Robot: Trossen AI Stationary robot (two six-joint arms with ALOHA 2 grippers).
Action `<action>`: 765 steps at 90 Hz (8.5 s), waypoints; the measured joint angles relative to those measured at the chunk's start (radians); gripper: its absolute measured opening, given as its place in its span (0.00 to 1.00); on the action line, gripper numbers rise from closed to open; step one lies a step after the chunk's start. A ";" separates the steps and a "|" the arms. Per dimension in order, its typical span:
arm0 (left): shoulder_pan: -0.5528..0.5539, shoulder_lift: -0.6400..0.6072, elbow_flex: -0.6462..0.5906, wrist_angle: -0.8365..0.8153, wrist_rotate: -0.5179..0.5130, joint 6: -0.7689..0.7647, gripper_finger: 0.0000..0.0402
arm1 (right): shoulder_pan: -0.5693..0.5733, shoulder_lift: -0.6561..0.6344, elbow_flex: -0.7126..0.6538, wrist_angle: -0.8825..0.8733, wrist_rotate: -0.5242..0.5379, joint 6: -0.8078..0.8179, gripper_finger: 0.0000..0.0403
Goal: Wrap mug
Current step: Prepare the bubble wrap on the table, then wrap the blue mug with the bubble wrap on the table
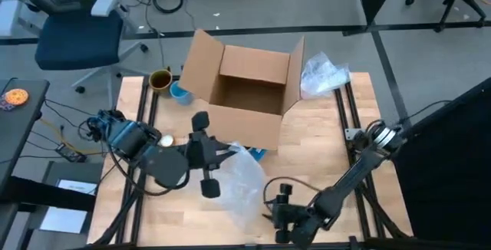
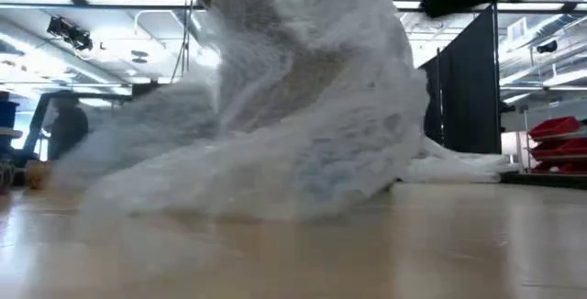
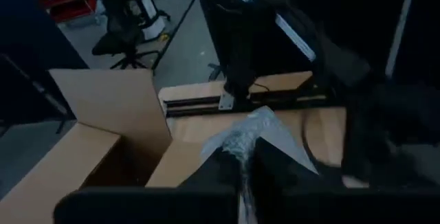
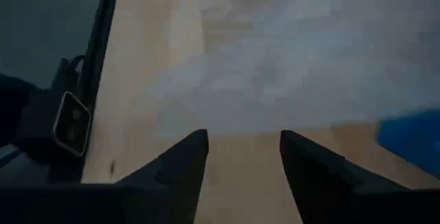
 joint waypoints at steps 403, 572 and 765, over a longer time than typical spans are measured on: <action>-0.276 0.178 -0.813 -0.123 0.216 -0.715 0.60 | -0.271 -0.238 -0.006 -1.094 -0.313 0.307 0.05; 0.221 -0.582 -1.117 -0.519 -0.006 -1.022 0.60 | 0.176 -0.265 -0.009 -0.649 -0.202 0.547 0.05; 1.054 -0.315 -1.188 0.137 0.723 0.074 0.53 | 0.097 -0.250 -0.008 -0.571 -0.308 0.534 0.05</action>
